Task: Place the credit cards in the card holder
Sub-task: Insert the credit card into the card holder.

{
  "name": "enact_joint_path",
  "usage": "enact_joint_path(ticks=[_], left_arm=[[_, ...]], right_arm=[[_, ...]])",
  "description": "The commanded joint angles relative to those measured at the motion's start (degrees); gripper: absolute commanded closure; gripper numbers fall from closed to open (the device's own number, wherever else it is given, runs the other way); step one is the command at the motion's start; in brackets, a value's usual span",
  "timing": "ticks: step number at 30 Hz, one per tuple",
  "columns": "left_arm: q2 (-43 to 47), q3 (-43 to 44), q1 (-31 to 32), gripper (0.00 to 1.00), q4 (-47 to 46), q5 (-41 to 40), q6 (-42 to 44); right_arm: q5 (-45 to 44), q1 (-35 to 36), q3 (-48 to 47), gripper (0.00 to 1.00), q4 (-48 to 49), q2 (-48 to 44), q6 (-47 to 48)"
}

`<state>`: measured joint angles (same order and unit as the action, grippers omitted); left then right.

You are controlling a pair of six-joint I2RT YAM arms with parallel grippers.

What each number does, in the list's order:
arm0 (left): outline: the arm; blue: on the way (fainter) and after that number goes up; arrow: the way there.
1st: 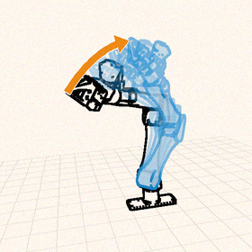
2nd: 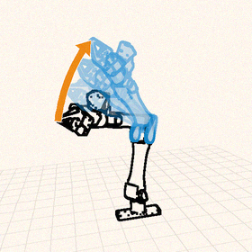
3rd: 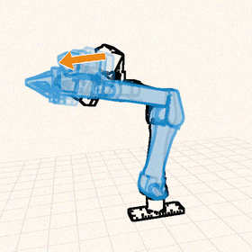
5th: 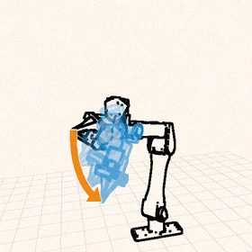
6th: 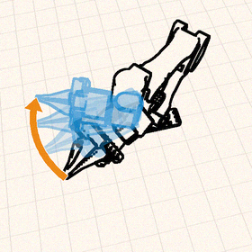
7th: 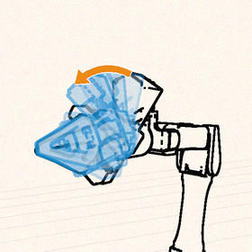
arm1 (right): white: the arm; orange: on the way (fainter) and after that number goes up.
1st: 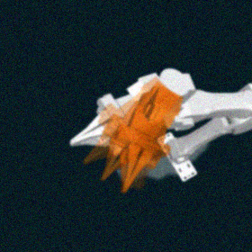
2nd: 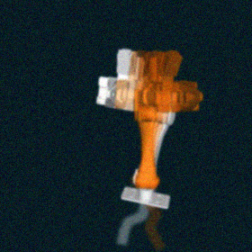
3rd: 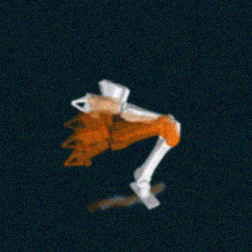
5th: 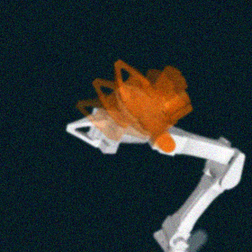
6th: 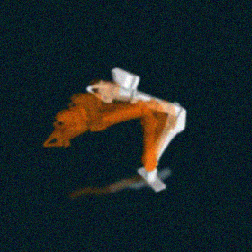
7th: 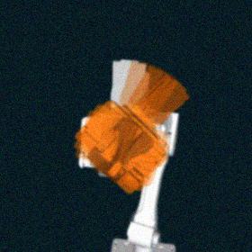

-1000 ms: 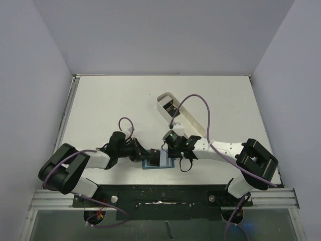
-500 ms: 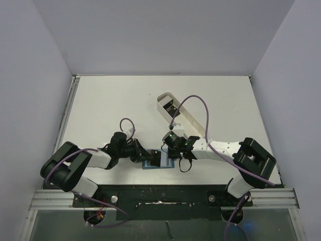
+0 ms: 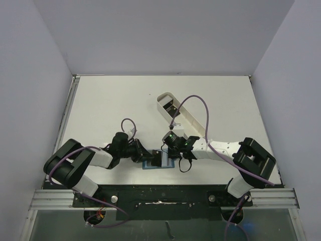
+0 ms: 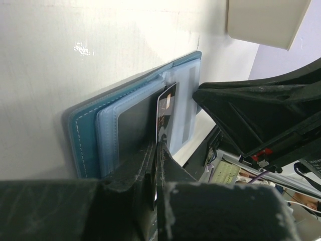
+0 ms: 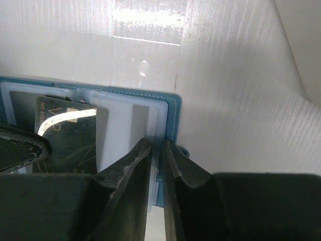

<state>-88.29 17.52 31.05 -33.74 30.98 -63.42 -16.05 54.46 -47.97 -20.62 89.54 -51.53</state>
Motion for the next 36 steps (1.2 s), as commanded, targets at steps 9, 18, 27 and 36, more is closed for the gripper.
enact_joint_path(ticks=[9,18,27,36], left_arm=[[0.2,0.2,1.7,1.0,-2.7,-6.5,-1.1],[1.4,-1.2,1.8,1.0,-2.8,-7.9,-1.2],[1.1,-1.1,5.2,1.0,-5.1,-8.7,-3.1],[2.0,0.0,6.8,0.88,-2.8,-10.6,-3.7]], right_arm=[[-1.8,0.7,1.1,0.84,0.2,-1.2,-2.1],[-2.1,1.0,1.5,0.84,0.1,-1.7,-2.7],[-2.5,1.1,1.8,0.84,-0.2,-2.2,-4.0],[-3.0,1.0,0.4,0.81,-2.6,-4.5,-3.9]])
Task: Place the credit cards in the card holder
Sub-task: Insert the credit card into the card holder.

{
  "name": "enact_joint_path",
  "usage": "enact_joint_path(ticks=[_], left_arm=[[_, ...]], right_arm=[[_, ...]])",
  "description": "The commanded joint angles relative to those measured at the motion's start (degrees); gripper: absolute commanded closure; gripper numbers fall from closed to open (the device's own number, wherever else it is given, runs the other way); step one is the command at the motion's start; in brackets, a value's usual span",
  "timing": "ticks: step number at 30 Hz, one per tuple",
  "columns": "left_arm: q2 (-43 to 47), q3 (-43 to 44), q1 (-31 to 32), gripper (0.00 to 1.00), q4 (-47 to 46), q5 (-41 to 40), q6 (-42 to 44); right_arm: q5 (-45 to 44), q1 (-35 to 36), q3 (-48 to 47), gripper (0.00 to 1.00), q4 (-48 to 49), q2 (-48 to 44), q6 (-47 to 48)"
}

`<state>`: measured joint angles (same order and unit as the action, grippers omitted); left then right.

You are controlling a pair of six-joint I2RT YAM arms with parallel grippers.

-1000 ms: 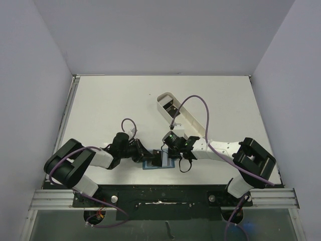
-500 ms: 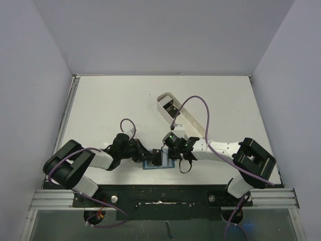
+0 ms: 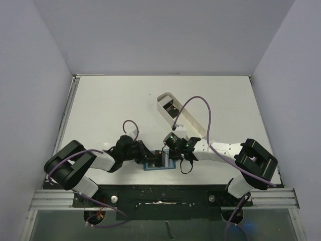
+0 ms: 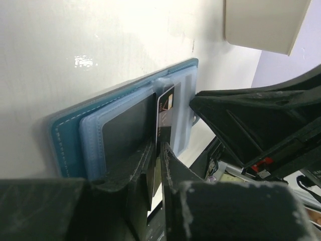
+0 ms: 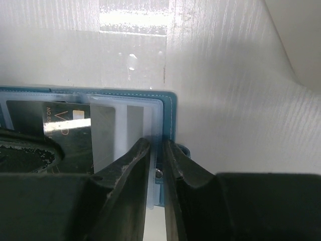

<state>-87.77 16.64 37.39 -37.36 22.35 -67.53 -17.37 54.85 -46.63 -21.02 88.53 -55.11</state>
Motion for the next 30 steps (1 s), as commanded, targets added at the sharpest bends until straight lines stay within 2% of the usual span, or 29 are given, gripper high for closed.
enact_joint_path(ticks=[1,5,8,15,20,30], left_arm=[[2.3,1.3,0.5,0.84,2.5,-2.4,0.9],[5.7,3.2,0.5,0.7,9.2,-4.2,3.1],[7.9,4.8,0.6,0.64,14.0,-5.9,4.5],[8.8,4.9,0.9,0.6,15.9,-6.5,5.0],[7.1,4.7,1.5,0.59,15.5,-6.3,4.9],[2.7,5.2,3.9,0.59,11.7,-5.7,2.8]], right_arm=[[-1.7,0.7,-1.2,0.79,-2.9,-4.2,0.2],[-2.0,0.6,-0.9,0.76,-4.7,-7.7,0.5],[-1.6,0.6,0.3,0.72,-4.5,-8.8,0.4],[1.7,0.6,2.8,0.7,-0.7,-7.7,0.3],[2.1,0.4,3.1,0.65,-0.3,-6.7,0.1],[3.7,0.4,4.8,0.71,2.0,-5.5,-0.7]])
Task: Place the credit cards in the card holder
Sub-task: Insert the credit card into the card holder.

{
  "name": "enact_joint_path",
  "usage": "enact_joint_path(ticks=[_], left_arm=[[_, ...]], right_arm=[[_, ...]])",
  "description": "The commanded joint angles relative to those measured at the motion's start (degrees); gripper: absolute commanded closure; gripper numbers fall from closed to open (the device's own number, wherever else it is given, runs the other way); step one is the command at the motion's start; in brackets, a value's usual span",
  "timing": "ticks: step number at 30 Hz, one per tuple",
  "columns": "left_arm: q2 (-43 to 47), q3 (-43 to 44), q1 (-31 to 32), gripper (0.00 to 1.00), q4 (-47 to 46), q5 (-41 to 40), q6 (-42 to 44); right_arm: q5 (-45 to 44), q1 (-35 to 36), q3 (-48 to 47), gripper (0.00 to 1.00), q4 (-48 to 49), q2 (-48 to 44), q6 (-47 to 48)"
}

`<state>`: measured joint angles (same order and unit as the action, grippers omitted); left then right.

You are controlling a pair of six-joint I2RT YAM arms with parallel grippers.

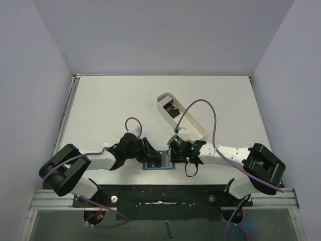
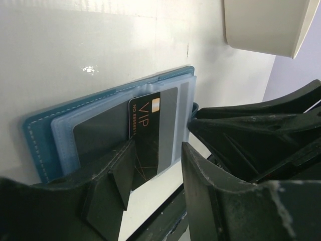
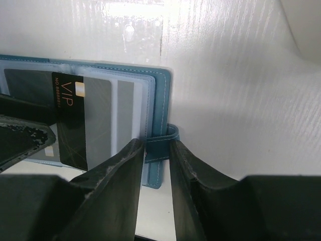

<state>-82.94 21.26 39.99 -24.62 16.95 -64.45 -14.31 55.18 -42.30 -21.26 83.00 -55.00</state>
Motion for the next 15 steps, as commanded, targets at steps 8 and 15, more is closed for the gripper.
enact_joint_path(ticks=[8,15], left_arm=[[-5.2,1.7,2.7,0.59,-5.6,0.7,-1.8],[-7.6,2.1,3.5,0.59,-10.1,1.6,-3.2]], right_arm=[[1.0,0.4,0.8,0.73,3.0,0.1,-1.2],[1.0,0.6,0.9,0.72,3.4,0.6,-1.2]])
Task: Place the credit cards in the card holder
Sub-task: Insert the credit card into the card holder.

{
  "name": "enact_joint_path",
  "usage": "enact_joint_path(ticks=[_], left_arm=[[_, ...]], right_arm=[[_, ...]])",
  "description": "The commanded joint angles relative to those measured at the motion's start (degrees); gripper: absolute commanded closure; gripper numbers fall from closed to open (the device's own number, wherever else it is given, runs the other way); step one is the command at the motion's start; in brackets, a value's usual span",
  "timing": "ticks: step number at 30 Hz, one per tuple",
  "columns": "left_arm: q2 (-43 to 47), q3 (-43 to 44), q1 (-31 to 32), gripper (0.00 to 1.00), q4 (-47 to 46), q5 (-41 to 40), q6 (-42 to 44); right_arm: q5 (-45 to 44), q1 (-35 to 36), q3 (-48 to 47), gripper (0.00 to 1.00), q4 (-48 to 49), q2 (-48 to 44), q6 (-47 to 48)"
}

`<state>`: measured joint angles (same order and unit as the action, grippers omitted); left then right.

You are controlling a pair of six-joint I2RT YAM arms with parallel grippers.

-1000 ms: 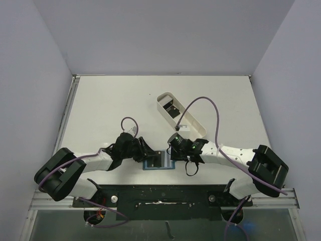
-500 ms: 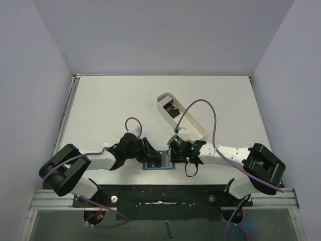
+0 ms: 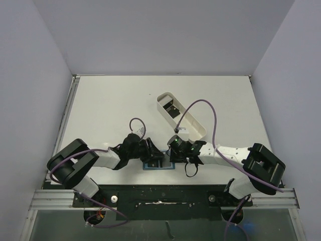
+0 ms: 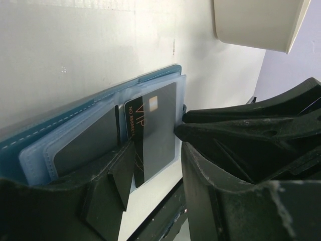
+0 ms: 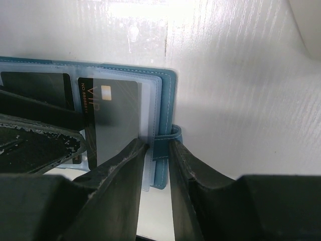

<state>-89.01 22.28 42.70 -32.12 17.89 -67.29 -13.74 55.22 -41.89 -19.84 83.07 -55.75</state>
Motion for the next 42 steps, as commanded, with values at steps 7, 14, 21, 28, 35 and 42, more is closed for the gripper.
enact_joint_path(ticks=[7,14,21,28,35,42], left_arm=[[-1.9,1.4,1.4,0.58,-6.7,1.3,-1.2],[-2.8,1.0,1.9,0.59,-10.7,1.6,-2.6],[1.0,1.9,1.7,0.58,-7.0,0.2,-1.3],[8.2,3.8,1.3,0.54,5.6,-4.7,2.8],[15.6,4.9,-0.3,0.48,20.2,-10.8,6.8],[21.9,0.3,-6.3,0.47,21.9,-7.2,6.8]], right_arm=[[0.3,0.6,0.7,0.73,2.6,0.6,-0.3],[-0.3,0.9,0.8,0.73,2.8,0.2,0.0],[-2.2,1.4,0.2,0.71,0.6,-1.8,-0.3],[-2.8,1.8,0.3,0.71,-0.2,-4.5,-0.5],[-1.8,2.2,-1.4,0.71,0.2,-5.6,-0.2],[2.1,2.1,-3.4,0.77,5.3,-3.4,1.2]])
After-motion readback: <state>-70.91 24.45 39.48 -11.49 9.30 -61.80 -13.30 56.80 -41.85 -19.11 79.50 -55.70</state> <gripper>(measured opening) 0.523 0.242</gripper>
